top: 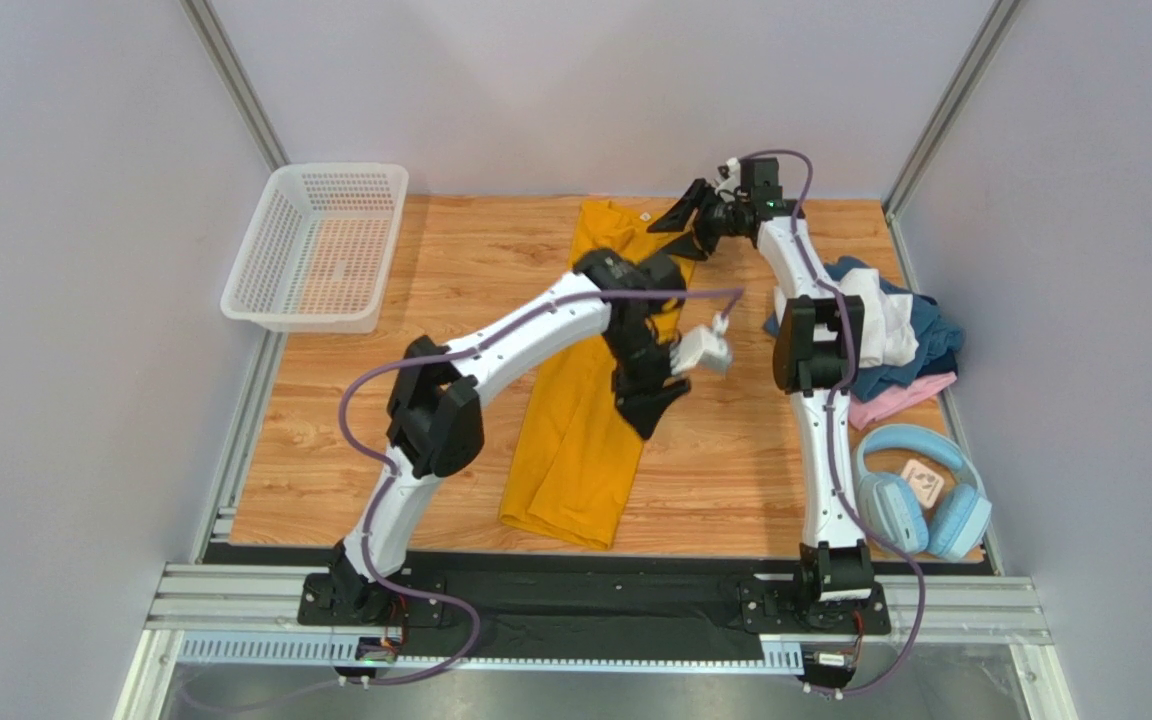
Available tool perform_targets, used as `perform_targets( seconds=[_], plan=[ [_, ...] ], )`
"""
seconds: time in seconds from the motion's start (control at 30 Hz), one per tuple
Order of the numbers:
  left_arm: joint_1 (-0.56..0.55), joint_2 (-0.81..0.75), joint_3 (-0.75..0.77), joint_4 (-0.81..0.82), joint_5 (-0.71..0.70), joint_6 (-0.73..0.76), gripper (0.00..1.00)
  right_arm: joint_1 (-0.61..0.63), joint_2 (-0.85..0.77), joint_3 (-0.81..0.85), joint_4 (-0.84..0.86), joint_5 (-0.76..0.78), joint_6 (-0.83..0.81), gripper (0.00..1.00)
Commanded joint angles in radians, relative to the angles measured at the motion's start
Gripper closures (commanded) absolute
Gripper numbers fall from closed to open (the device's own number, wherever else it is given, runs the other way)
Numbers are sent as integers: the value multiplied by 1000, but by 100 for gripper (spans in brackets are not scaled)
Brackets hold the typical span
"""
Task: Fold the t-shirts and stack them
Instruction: Rotate the tshirt 80 degrees
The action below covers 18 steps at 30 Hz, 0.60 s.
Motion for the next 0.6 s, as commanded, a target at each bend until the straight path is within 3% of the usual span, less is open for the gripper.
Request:
perform_targets(
  seconds=[0.0, 0.07, 0.1, 0.2, 0.27, 0.37, 0.43, 0.57],
  plan=[
    [113, -160, 322, -226, 101, -56, 46, 57, -309, -116, -222, 161, -202, 38],
    [219, -259, 326, -160, 158, -121, 46, 107, -488, -251, -284, 234, -316, 31],
    [259, -308, 283, -113, 165, -144, 46, 124, -565, -429, -318, 316, -344, 30],
    [409, -511, 1, 70, 135, -187, 46, 193, -850, -728, -326, 428, -385, 23],
    [469, -620, -212, 118, 46, -158, 46, 239, -1070, -1037, -292, 456, -359, 11],
    [484, -715, -469, 130, -23, -110, 46, 297, -1313, -1369, -269, 449, -320, 12],
    [484, -749, -613, 160, -2, -103, 46, 331, -1412, -1559, -257, 424, -271, 21],
    [483, -698, -713, 187, 24, -86, 48, 455, -1506, -1705, -287, 394, -219, 26]
  ],
)
